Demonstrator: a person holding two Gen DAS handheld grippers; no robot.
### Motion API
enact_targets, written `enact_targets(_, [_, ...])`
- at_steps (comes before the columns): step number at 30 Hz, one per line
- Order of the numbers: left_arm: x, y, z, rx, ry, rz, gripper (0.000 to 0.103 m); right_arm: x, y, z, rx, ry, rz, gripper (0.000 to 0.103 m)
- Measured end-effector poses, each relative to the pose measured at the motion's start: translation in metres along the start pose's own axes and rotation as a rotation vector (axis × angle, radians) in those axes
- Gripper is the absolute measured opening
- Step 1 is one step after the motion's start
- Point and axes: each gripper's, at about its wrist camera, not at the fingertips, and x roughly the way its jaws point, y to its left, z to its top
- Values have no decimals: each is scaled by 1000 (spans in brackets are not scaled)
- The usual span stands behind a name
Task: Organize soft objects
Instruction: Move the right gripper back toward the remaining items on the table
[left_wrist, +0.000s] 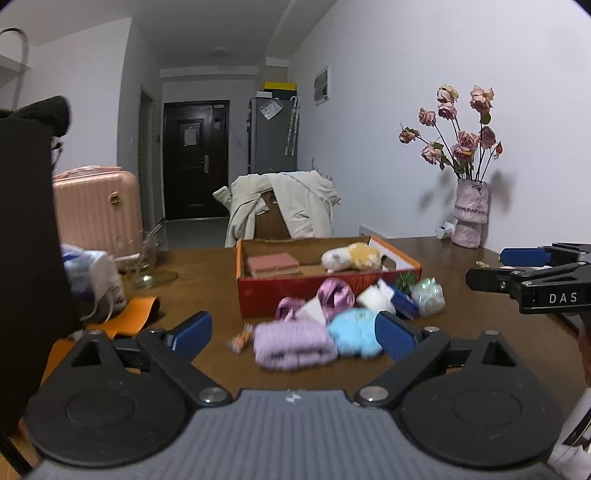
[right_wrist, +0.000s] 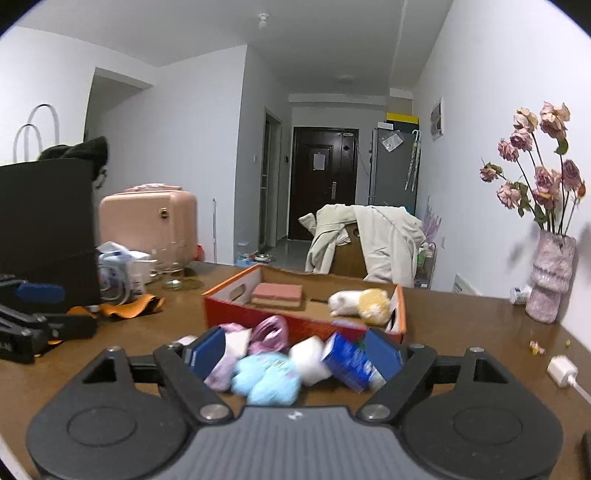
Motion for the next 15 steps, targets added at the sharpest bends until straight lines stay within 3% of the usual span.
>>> enact_targets(7, [-43,9,-37,-96,18,35,98,-46,40,-47,-48,4,68,89])
enact_targets(15, [-39,8,-39,-91,19,36,98,-44,57,-49,-41,15,109,89])
